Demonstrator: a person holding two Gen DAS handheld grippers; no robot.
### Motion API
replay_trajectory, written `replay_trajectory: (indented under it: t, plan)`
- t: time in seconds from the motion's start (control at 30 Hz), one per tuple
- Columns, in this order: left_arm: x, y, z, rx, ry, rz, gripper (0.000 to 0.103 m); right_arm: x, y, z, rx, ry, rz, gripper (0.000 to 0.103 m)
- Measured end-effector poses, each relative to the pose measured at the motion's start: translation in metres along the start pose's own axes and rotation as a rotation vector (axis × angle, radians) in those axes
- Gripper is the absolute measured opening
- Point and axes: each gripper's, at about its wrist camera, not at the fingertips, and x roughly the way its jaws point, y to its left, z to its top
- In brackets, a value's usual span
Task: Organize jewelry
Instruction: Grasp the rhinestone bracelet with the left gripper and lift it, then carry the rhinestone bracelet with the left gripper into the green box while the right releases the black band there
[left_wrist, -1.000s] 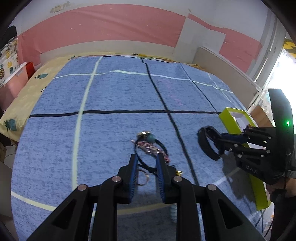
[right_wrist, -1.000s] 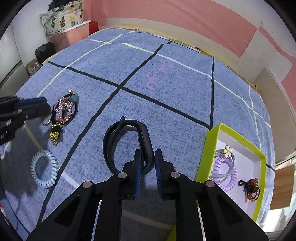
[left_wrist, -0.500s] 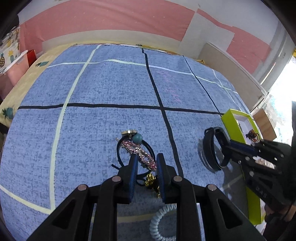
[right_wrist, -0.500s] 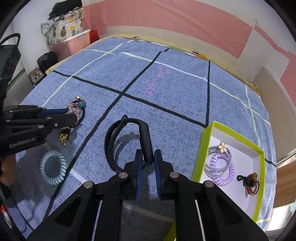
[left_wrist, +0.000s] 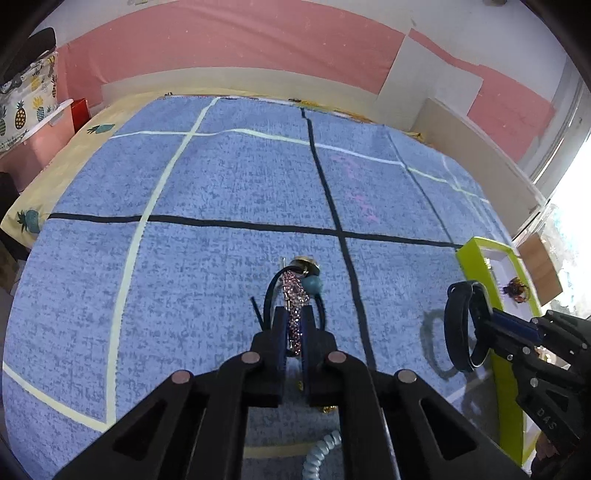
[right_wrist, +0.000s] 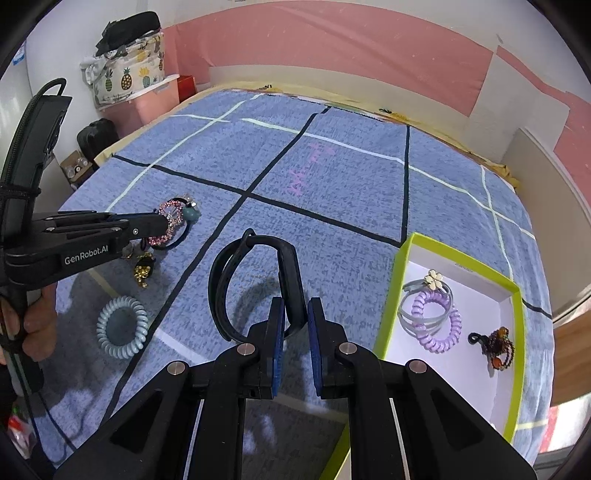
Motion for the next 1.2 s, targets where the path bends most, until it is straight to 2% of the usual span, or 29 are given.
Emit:
replay_trajectory:
  t: [0.23,0.4,0.5,0.6,0.7,0.97,1.2]
  plan:
    - [-0.018,-0.003,-0.008,0.036,-0.04,-0.021,0.007,-0.019,-0.002,-0.008,0.028,-0.038,0.001,0.013]
    - [-0.039,0.003,-0.014,0.008,-0.064,-0.114,0.007,-0.033,-0.002,-0.013,0.038,-0.062,0.002,0.013]
    - [-0.041,0.009,-0.018,-0.009,-0.043,-0.134,0.007,-0.037,-0.001,-0.017,0.038,-0.065,0.0,0.013]
    - [-0.033,0.012,-0.023,-0.029,0.012,-0.133,0.007,-0.041,0.0,-0.021,0.039,-0.065,0.0,0.013]
    - [-0.036,0.012,-0.031,-0.029,0.021,-0.136,0.007,-0.042,0.0,-0.023,0.041,-0.066,-0.004,0.013]
    - [-0.065,0.007,-0.042,0.001,-0.036,-0.124,0.007,-0.056,-0.006,-0.03,0.062,-0.093,-0.013,0.013]
    - [-0.095,-0.021,-0.037,0.08,-0.118,-0.149,0.007,-0.08,-0.027,-0.04,0.113,-0.137,-0.03,0.013]
